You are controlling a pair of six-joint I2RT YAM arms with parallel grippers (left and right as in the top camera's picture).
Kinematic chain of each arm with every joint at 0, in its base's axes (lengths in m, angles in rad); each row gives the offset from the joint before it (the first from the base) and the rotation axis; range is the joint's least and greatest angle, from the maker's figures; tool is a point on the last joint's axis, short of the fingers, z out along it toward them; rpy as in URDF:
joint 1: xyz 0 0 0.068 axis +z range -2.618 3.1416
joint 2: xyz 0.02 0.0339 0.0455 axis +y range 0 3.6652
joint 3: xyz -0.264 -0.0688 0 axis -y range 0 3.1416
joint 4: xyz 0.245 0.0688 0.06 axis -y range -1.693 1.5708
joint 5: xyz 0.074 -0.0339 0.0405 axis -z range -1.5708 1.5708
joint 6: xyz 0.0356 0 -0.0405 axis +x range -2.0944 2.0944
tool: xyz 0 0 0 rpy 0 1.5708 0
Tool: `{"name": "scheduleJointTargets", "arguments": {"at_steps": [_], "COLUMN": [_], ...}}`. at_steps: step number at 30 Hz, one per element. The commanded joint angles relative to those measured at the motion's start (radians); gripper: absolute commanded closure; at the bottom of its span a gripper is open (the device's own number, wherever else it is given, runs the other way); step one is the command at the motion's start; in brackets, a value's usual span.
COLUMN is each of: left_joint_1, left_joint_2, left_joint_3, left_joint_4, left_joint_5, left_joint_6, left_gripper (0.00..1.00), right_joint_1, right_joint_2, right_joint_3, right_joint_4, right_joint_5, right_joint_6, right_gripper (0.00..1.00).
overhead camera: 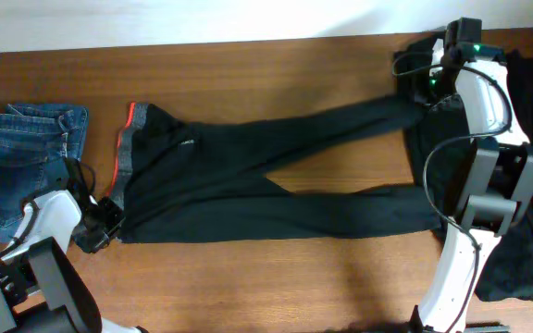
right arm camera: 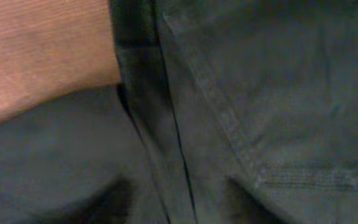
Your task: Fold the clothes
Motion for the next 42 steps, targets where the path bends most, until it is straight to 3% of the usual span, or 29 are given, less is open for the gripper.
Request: {"name": "scheduleJointTargets", "arguments": {"at_steps": [1,8,13,19,20,23,27,33,37,42], "left_joint_1": [0.016,0.016,0.016,0.016,0.016,0.016,0.016,0.016,0.016,0.016], "left_joint_2": [0.026,0.026,0.026,0.026,0.026,0.026,0.026,0.026,0.026,0.026], "left_joint_3": [-0.020,-0.020,-0.020,-0.020,-0.020,-0.020,-0.020,-0.020,-0.020,-0.020], "left_joint_4": [0.008,0.019,0.046,0.052,0.052,0.053,0.055,0.055,0.055,0.055], "left_joint_5": [-0.070,-0.071,-0.071,-0.070,-0.070,-0.070,-0.070,-0.070,-0.070,-0.070], "left_joint_6": [-0.014,-0.013,-0.013,-0.013,-0.013,-0.013,-0.013,-0.013,-0.013,-0.013], "left_gripper": [0.99,0.96,0.95,0.95,0.95,0.95,0.95,0.95,0.95,0.95], "right_joint_1": [-0.006,-0.035,-0.047,-0.067,-0.084,-0.099,-0.104,-0.104,-0.104,-0.104], "right_joint_2": [0.002,-0.011,-0.082,-0.297,-0.410,-0.496,-0.545,-0.544,-0.540,-0.537], "right_joint_3": [0.015,0.015,0.015,0.004,-0.035,-0.121,-0.353,-0.779,-0.895,-0.970], "right_joint_4": [-0.056,-0.315,-0.523,-0.687,-0.684,-0.647,-0.546,-0.160,0.036,0.145], "right_joint_5": [0.028,0.026,0.024,0.017,0.015,0.004,-0.034,-0.135,-0.135,-0.135], "right_joint_6": [0.005,0.002,-0.028,0.011,0.027,0.028,0.021,-0.049,-0.055,-0.054], "right_gripper": [0.34,0.31,0.35,0.36,0.34,0.21,0.18,0.15,0.11,0.10]}}
